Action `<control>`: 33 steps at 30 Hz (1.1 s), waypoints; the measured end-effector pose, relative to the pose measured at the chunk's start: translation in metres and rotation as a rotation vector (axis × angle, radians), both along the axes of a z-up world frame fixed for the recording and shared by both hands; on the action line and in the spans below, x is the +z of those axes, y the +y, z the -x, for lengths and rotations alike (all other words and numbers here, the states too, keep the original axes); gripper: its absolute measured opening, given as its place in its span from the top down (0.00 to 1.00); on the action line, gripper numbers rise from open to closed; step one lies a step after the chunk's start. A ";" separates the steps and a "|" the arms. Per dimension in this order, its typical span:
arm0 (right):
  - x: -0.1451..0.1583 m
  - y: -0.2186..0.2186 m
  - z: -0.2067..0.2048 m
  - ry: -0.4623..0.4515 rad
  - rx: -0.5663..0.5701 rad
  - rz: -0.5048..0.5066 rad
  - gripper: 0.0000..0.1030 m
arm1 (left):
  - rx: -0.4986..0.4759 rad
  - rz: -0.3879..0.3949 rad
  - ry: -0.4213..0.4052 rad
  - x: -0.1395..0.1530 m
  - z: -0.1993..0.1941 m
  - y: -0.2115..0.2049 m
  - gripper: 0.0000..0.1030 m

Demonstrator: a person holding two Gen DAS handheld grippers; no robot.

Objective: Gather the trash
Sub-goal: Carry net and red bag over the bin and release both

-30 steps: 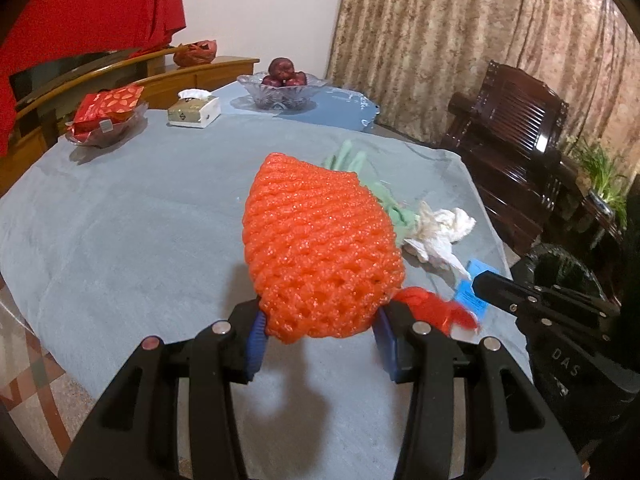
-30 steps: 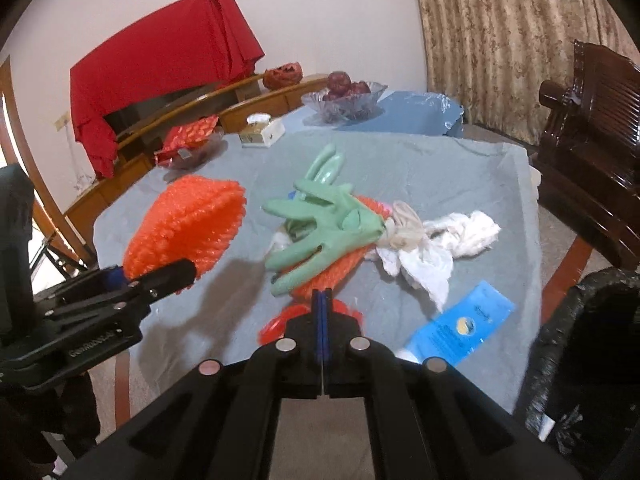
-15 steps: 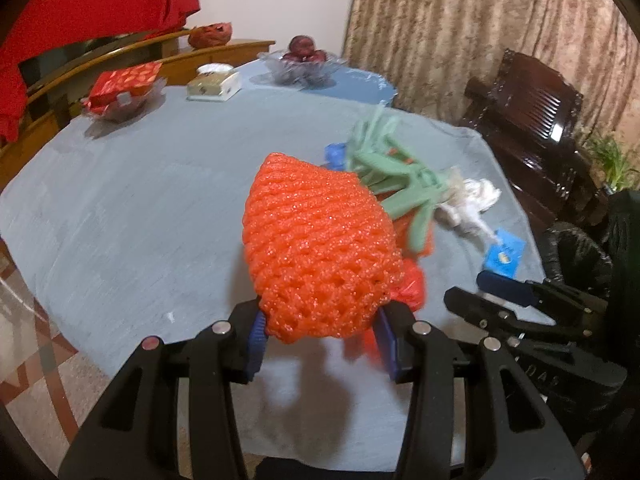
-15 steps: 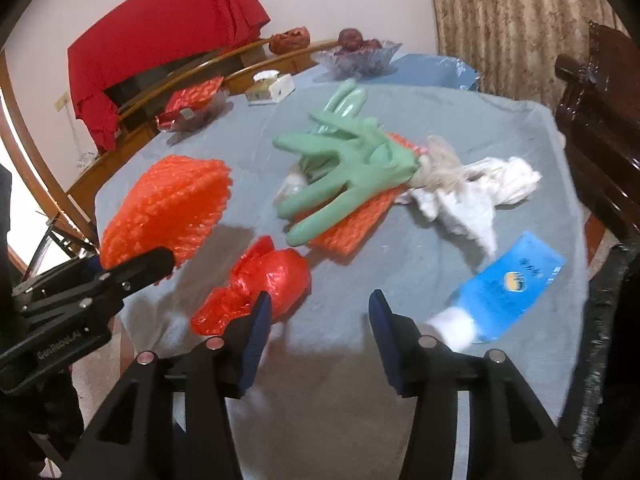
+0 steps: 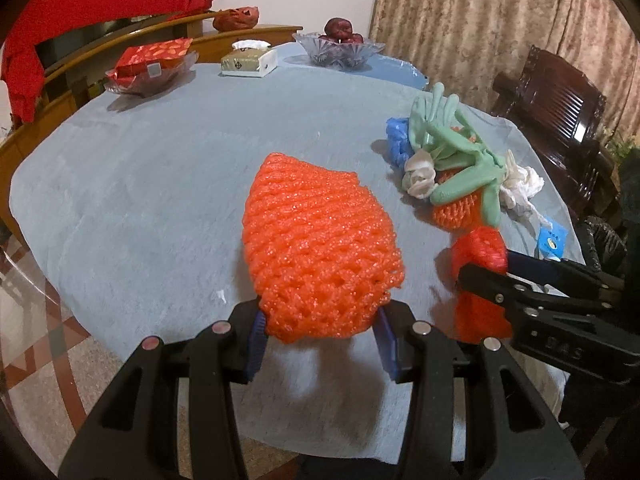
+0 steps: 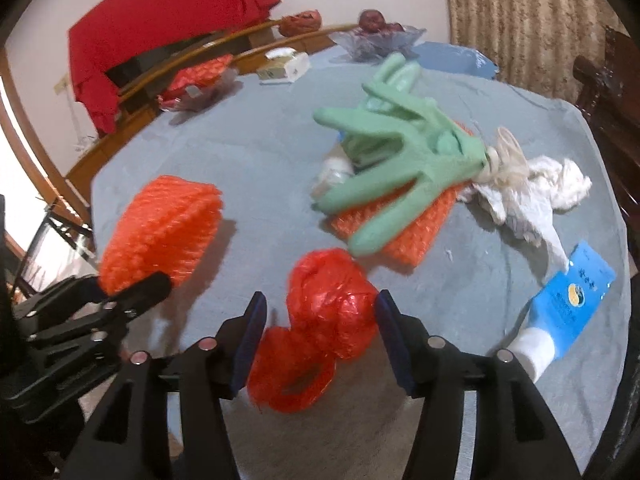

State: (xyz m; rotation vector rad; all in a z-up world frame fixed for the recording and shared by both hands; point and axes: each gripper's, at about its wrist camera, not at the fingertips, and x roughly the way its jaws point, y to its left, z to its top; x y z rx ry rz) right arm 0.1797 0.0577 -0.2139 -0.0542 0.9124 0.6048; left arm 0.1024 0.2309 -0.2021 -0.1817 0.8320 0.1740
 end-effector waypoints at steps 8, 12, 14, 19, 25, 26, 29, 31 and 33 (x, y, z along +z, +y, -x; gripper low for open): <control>-0.004 -0.011 -0.003 0.028 -0.013 0.009 0.68 | -0.020 0.007 -0.013 0.005 0.003 -0.007 0.57; 0.020 -0.029 0.006 -0.021 -0.026 -0.027 0.69 | -0.037 0.008 -0.036 0.017 0.001 -0.016 0.57; 0.034 -0.042 0.011 -0.048 -0.046 -0.039 0.69 | -0.053 0.009 -0.050 0.025 0.000 -0.024 0.57; 0.066 -0.092 0.025 -0.117 -0.130 -0.060 0.69 | -0.139 0.015 -0.101 0.050 0.000 -0.066 0.57; 0.085 -0.178 0.046 -0.153 -0.294 -0.056 0.68 | -0.287 0.050 -0.130 0.068 -0.004 -0.132 0.57; 0.086 -0.194 0.050 -0.154 -0.325 -0.052 0.68 | -0.319 0.052 -0.133 0.070 -0.005 -0.148 0.57; 0.086 -0.237 0.060 -0.154 -0.405 -0.036 0.68 | -0.397 0.056 -0.138 0.074 -0.011 -0.186 0.57; 0.085 -0.263 0.066 -0.153 -0.453 -0.026 0.68 | -0.442 0.061 -0.140 0.076 -0.014 -0.208 0.57; 0.084 -0.287 0.072 -0.154 -0.497 -0.016 0.68 | -0.494 0.066 -0.144 0.078 -0.018 -0.233 0.57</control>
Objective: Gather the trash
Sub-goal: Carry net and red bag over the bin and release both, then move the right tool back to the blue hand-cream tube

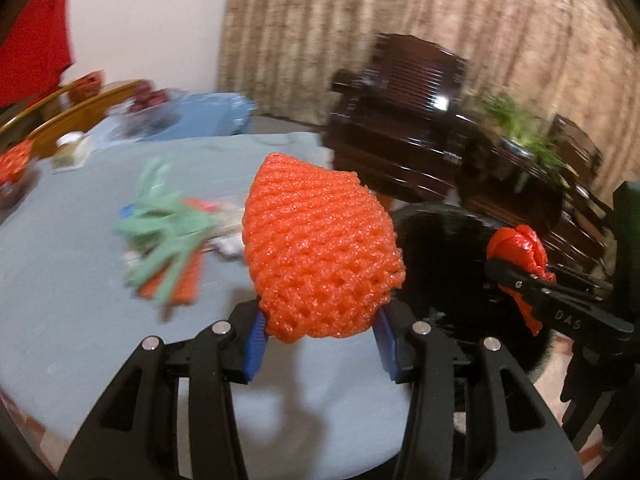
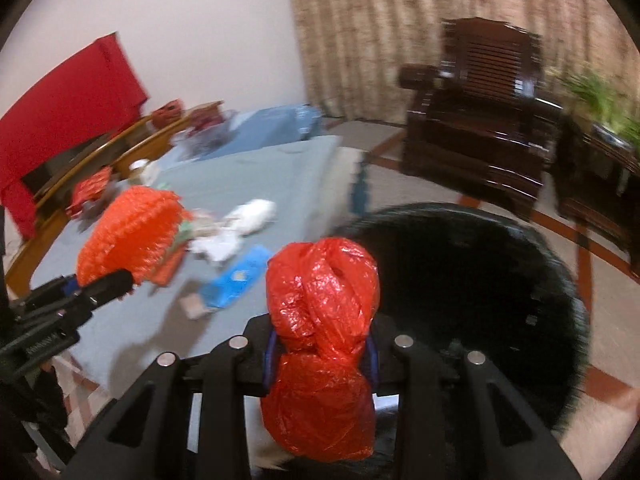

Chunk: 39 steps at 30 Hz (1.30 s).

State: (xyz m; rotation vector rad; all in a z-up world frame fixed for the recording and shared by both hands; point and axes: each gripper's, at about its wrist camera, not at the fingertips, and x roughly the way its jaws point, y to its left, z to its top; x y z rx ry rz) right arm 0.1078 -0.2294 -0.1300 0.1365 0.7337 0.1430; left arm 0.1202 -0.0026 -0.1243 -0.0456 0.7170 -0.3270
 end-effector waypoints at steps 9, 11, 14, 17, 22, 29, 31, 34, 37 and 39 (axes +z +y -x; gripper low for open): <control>-0.008 -0.072 0.015 0.004 -0.140 0.022 0.68 | -0.169 0.007 0.014 -0.007 -0.018 -0.094 0.57; -0.012 -0.082 0.014 0.010 -0.156 0.027 0.68 | -0.191 0.007 0.020 -0.012 -0.019 -0.108 0.57; -0.017 -0.088 0.012 0.024 -0.172 0.025 0.68 | -0.220 -0.002 0.037 -0.020 -0.025 -0.129 0.57; -0.022 -0.093 0.014 0.041 -0.180 0.038 0.62 | -0.254 -0.004 0.064 -0.028 -0.032 -0.142 0.49; -0.028 -0.105 0.017 0.048 -0.235 0.057 0.29 | -0.282 0.008 0.096 -0.037 -0.035 -0.147 0.22; -0.024 -0.111 0.020 0.029 -0.272 0.068 0.12 | -0.252 0.013 0.100 -0.037 -0.035 -0.131 0.16; -0.022 -0.109 0.019 0.022 -0.276 0.063 0.09 | -0.228 0.010 0.088 -0.033 -0.033 -0.123 0.15; -0.017 -0.100 0.019 0.006 -0.265 0.066 0.06 | -0.178 -0.002 0.055 -0.025 -0.029 -0.103 0.14; -0.011 -0.088 0.015 -0.003 -0.246 0.061 0.06 | -0.113 -0.012 0.029 -0.016 -0.025 -0.077 0.13; -0.009 -0.079 0.013 -0.006 -0.234 0.045 0.06 | -0.070 -0.022 0.013 -0.010 -0.024 -0.056 0.13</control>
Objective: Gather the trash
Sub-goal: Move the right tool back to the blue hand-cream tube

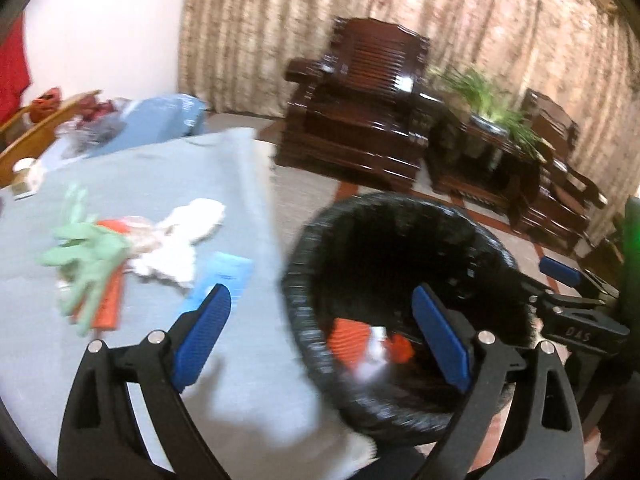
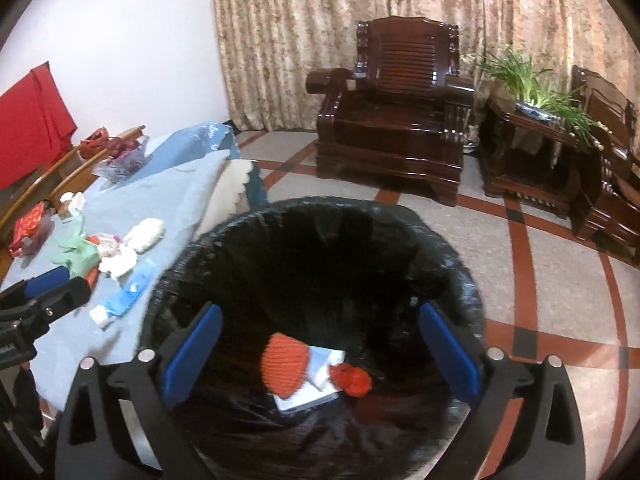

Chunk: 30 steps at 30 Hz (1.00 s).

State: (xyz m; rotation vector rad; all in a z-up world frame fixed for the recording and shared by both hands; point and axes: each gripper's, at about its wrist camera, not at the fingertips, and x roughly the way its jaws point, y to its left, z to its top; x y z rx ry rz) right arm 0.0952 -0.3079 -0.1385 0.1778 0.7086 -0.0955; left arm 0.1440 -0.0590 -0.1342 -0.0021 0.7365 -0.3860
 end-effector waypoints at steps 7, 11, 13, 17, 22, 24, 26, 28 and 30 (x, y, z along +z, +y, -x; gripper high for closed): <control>0.009 0.063 -0.013 -0.028 0.116 -0.030 0.06 | 0.160 -0.038 -0.018 0.008 0.007 0.076 0.13; 0.014 0.105 -0.023 -0.046 0.191 -0.041 0.06 | 0.249 -0.056 -0.007 0.004 0.010 0.119 0.13; 0.014 0.131 -0.028 -0.049 0.235 -0.052 0.06 | 0.276 -0.061 -0.004 0.001 0.014 0.134 0.13; 0.008 0.174 -0.039 -0.032 0.299 -0.046 0.06 | 0.315 -0.076 -0.003 -0.003 0.017 0.160 0.13; -0.009 0.219 -0.052 -0.002 0.323 -0.002 0.07 | 0.353 -0.076 0.015 -0.014 0.021 0.188 0.13; -0.018 0.230 -0.056 0.019 0.317 0.015 0.07 | 0.362 -0.081 0.020 -0.019 0.022 0.198 0.13; -0.028 0.241 -0.062 0.039 0.302 0.039 0.09 | 0.370 -0.082 0.028 -0.024 0.021 0.207 0.13; -0.038 0.249 -0.068 0.061 0.289 0.054 0.11 | 0.378 -0.084 0.033 -0.028 0.020 0.213 0.13; -0.046 0.256 -0.075 0.083 0.277 0.062 0.12 | 0.386 -0.082 0.038 -0.032 0.020 0.218 0.13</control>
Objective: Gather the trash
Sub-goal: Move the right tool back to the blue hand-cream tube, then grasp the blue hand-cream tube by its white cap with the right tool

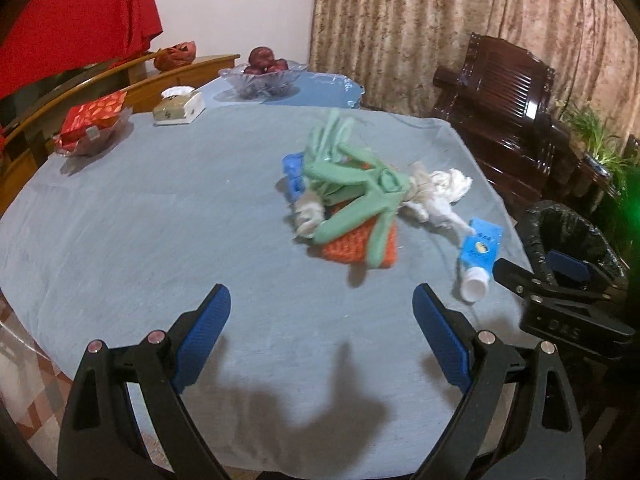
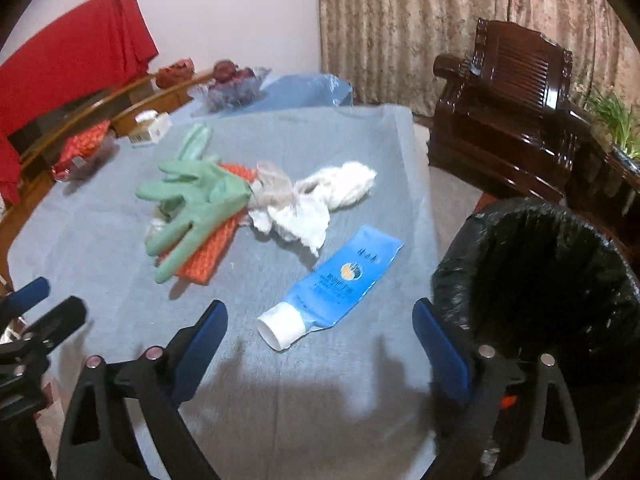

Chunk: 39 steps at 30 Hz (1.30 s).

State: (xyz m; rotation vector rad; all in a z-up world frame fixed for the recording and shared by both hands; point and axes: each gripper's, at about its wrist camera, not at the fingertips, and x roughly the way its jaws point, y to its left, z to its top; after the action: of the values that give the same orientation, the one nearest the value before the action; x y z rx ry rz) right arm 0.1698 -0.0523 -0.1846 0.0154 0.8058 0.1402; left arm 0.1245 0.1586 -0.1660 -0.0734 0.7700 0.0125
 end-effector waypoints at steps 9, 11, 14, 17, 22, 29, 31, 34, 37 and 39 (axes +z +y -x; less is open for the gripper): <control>-0.026 0.015 -0.023 0.066 -0.028 0.041 0.15 | 0.008 0.011 0.010 -0.011 -0.007 0.015 0.13; -0.029 0.016 -0.028 0.081 -0.036 0.046 0.15 | 0.010 0.015 0.011 -0.012 -0.007 0.016 0.13; -0.035 0.017 -0.036 0.109 -0.045 0.041 0.20 | 0.014 0.025 0.014 -0.014 -0.009 0.019 0.13; -0.040 0.015 -0.043 0.140 -0.048 0.038 0.24 | 0.013 0.029 0.019 -0.017 -0.011 0.019 0.13; -0.039 0.016 -0.041 0.099 0.024 0.036 0.40 | 0.011 0.036 0.025 -0.019 -0.013 0.017 0.13; -0.039 0.017 -0.033 0.084 0.169 -0.022 0.40 | 0.006 0.042 0.032 -0.022 -0.013 0.013 0.13; -0.038 0.015 -0.030 0.094 0.167 -0.023 0.38 | 0.005 0.045 0.034 -0.023 -0.014 0.012 0.13; -0.038 0.017 -0.024 0.113 0.147 -0.013 0.38 | 0.004 0.048 0.039 -0.025 -0.014 0.012 0.13; -0.039 0.020 -0.024 0.117 0.120 -0.003 0.38 | 0.002 0.051 0.043 -0.027 -0.014 0.010 0.13; -0.039 0.024 -0.026 0.118 0.120 0.033 0.42 | 0.003 0.052 0.043 -0.027 -0.014 0.010 0.13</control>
State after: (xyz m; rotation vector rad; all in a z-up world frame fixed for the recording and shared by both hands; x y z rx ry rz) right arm 0.1957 -0.0285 -0.2234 -0.0559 0.9273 0.2409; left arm 0.1383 0.1690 -0.1931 -0.1238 0.8134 -0.0034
